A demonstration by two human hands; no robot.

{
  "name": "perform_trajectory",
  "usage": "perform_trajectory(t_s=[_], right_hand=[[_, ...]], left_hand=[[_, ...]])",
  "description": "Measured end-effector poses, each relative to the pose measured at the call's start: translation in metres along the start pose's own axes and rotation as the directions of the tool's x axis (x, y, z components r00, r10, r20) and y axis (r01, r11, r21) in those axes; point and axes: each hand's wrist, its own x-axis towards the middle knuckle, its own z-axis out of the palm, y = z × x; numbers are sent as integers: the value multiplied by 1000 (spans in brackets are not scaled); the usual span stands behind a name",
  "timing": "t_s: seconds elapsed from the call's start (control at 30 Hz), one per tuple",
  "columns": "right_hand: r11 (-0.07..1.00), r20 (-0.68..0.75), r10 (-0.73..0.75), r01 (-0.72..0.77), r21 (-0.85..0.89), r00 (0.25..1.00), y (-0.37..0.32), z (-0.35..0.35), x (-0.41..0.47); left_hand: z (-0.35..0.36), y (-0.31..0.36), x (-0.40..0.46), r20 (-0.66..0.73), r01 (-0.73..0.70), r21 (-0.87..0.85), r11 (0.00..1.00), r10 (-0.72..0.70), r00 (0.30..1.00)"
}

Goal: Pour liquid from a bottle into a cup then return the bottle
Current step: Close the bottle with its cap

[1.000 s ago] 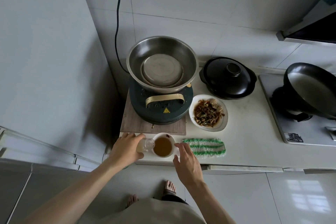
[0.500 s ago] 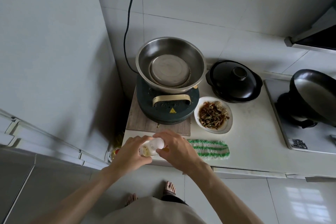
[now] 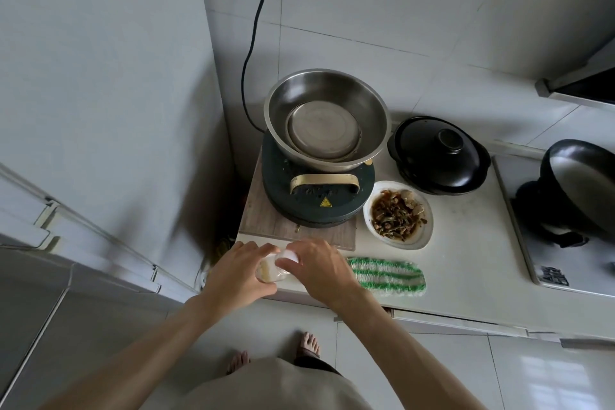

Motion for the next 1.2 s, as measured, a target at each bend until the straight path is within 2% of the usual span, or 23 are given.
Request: perform_trajectory(t_s=[0.1, 0.17, 0.23, 0.3, 0.37, 0.4, 0.5, 0.57, 0.63, 0.8, 0.93, 1.03, 1.2], right_hand=[[999, 25, 41, -41, 1, 999, -2, 0, 0], [992, 5, 110, -109, -58, 994, -2, 2, 0], [983, -27, 185, -185, 3, 982, 3, 10, 0], [976, -1, 214, -214, 40, 977, 5, 14, -2], [982, 5, 166, -165, -88, 986, 7, 13, -3], [976, -14, 87, -88, -200, 996, 9, 12, -5], [985, -43, -28, 20, -174, 999, 7, 5, -13], [965, -6, -114, 109, -240, 993, 6, 7, -15], [950, -15, -146, 136, -282, 989, 7, 8, -15], [923, -137, 8, -60, -380, 991, -1, 21, -10], [901, -159, 158, -208, -381, 975, -8, 31, -5], [896, -149, 223, -263, -357, 963, -8, 36, -3], [889, -141, 239, -275, -367, 961, -5, 37, 0]], left_hand=[[-1, 0, -1, 16, 0, 16, 1000, 0, 1000], [-1, 0, -1, -8, -12, 42, 999, 12, 1000], [0, 1, -1, -23, -37, 84, 996, 39, 999], [2, 1, 0, -10, -62, 107, 992, 63, 998], [3, 0, 1, 9, -53, 78, 996, 52, 999], [3, -1, 1, 19, -36, 48, 998, 35, 999], [0, -2, 4, 108, 43, -82, 996, -34, 994], [0, -1, 5, 169, 68, -141, 988, -44, 985], [3, 1, 6, 188, 79, -161, 984, -48, 981], [5, 6, 7, 92, 80, -110, 991, -70, 993], [10, 11, 3, 0, 47, -20, 999, -47, 999], [13, 10, 1, -25, 33, 21, 999, -32, 999], [17, 13, 0, -24, 79, 8, 997, -78, 997]])
